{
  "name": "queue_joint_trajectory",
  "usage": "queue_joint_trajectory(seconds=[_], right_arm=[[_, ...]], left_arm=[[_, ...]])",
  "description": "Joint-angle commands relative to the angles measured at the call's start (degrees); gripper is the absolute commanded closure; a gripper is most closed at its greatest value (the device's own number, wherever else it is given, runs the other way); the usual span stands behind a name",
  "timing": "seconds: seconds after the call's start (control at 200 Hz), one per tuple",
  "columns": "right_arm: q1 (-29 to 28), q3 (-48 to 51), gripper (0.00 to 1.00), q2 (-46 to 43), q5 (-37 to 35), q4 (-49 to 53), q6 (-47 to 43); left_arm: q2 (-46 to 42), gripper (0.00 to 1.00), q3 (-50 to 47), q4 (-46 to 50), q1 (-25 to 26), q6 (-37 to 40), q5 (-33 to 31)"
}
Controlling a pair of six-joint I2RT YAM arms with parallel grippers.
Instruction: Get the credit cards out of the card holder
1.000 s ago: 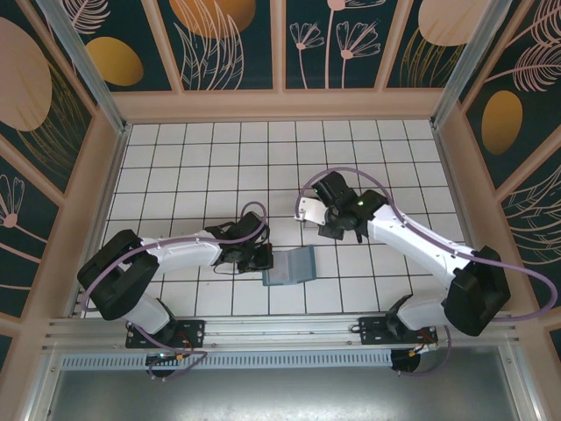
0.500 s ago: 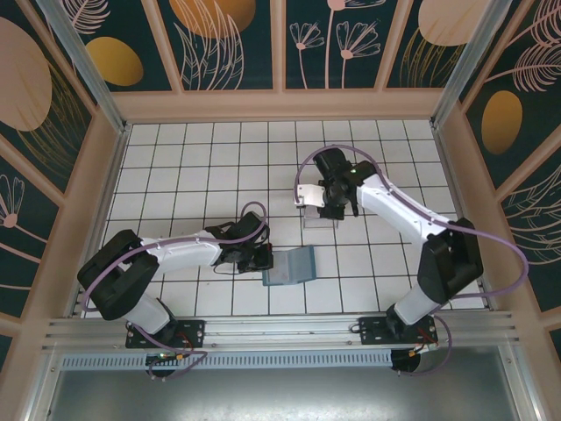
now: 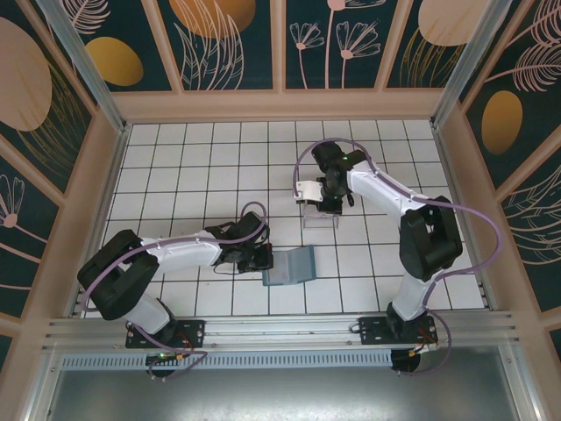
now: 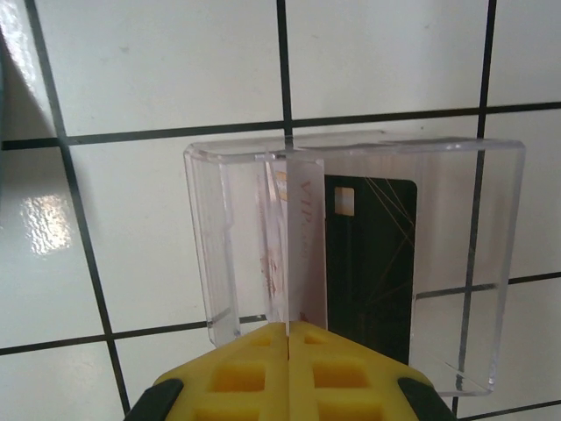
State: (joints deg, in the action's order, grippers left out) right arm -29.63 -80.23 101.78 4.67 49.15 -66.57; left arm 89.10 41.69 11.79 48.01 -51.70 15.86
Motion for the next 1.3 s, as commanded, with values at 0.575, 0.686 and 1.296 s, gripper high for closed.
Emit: queue_joint_trajectory(seconds=[0.575, 0.686, 1.296], right_arm=[[0.27, -0.9, 1.0, -0.84, -4.95, 2.82, -0.36], [-0.29, -0.98, 1.0, 0.35, -4.71, 2.71, -0.33], [-0.87, -1.74, 0.74, -3.91, -5.93, -7.07, 6.48]], left_arm=[[-0.51, 0.99, 0.35, 2.62, 0.29, 0.75, -1.24], [-0.72, 0.99, 0.23, 2.62, 0.28, 0.79, -1.35], [-1.76, 0.99, -1.08, 1.74, 0.31, -0.07, -1.59]])
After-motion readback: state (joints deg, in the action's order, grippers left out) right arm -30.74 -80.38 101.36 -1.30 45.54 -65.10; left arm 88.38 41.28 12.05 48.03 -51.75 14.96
